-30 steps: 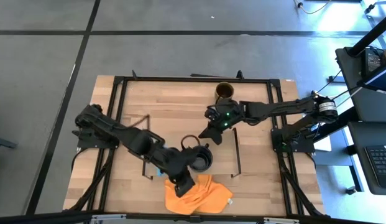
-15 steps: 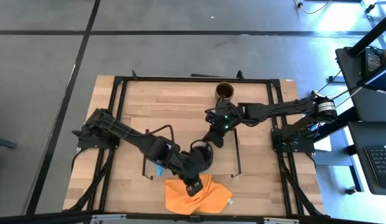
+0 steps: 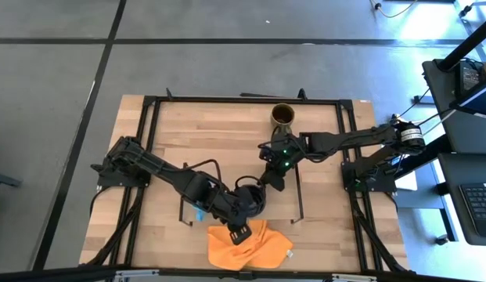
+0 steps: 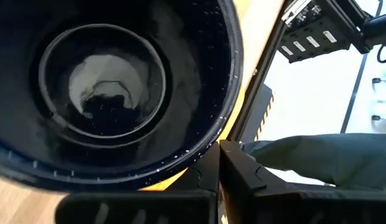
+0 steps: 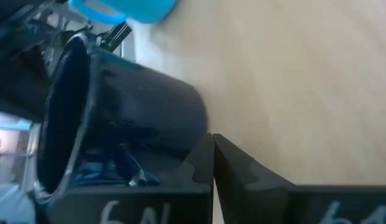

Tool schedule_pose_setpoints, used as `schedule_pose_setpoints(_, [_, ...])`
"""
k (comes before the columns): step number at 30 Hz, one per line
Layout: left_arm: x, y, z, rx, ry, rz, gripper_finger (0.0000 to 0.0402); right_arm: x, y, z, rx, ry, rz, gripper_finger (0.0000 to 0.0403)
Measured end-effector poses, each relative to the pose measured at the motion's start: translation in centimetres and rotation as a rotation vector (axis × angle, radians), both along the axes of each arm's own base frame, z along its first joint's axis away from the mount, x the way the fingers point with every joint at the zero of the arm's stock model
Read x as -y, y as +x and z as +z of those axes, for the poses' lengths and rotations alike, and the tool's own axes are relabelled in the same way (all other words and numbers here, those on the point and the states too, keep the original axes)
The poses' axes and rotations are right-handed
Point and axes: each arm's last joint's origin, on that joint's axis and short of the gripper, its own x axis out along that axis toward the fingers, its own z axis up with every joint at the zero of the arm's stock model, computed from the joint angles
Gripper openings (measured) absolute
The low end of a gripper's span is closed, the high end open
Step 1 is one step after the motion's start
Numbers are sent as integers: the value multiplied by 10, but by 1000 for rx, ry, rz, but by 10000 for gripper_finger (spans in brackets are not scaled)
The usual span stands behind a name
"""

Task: Stack small to large cups/mugs on shelf
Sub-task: Put the dark blue mug on the shelf

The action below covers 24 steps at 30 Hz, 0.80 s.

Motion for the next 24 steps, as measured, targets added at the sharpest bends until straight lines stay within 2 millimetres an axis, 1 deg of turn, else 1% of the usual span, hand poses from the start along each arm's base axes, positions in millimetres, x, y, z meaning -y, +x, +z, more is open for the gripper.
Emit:
schedule_pose_setpoints(5, [-3, 0, 0, -5, 22, 23, 1, -3, -6, 5, 1, 40, 88, 7])
schedule_pose_setpoints(12, [-4, 0, 2, 11, 45, 37, 7, -3, -20, 12, -26, 24, 112, 8])
schedule_pose_setpoints(17, [-12, -7, 14, 46, 75, 72, 8, -4, -27, 18, -32, 34, 130, 9])
schedule_pose_setpoints(24, [-24, -16, 26, 65, 139, 115, 8, -5, -36, 22, -53, 32, 148, 22])
